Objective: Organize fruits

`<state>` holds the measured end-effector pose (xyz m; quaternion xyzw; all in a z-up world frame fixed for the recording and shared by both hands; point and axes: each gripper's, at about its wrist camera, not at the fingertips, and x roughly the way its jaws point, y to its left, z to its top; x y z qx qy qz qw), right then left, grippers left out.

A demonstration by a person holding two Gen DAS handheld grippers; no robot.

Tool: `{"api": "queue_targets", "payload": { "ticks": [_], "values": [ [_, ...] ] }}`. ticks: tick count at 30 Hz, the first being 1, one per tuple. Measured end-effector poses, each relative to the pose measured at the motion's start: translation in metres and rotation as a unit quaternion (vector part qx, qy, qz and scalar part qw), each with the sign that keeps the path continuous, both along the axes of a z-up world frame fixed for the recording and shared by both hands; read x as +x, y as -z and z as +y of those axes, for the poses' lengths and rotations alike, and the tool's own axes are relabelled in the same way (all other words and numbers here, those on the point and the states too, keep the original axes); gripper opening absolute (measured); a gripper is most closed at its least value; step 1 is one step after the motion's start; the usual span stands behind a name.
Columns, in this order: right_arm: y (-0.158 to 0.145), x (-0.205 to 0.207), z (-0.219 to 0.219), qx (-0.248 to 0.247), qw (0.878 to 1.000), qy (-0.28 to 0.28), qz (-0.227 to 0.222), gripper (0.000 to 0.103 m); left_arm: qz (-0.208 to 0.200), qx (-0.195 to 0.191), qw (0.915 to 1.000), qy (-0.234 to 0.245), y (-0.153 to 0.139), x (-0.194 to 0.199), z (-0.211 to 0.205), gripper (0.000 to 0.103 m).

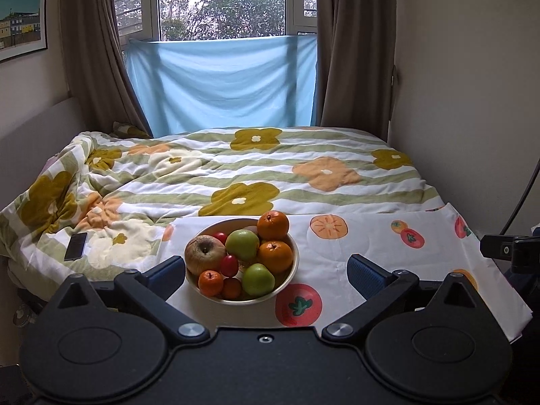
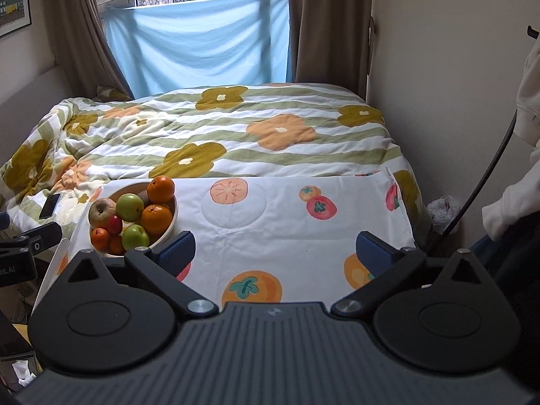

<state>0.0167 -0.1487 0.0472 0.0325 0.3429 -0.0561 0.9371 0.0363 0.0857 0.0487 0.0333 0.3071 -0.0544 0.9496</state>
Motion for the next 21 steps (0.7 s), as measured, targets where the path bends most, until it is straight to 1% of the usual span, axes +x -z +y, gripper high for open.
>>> {"api": "queue_targets", "payload": {
  "ticks": [7,21],
  "values": [
    [0.0063,-0.003,0.0,-0.001,1.0,-0.002,0.009,0.103,-0.001,0.004,1.0,-0.006,0.0001,-0.0034,-0.0034,0.103],
    [0.0061,-0.001,-0.0046,0.009,1.0,-0.001,0.007,0.103,-0.009,0.015,0.9998,-0.004,-0.0035,-0.0016,-0.0089,0.103]
  ]
}}
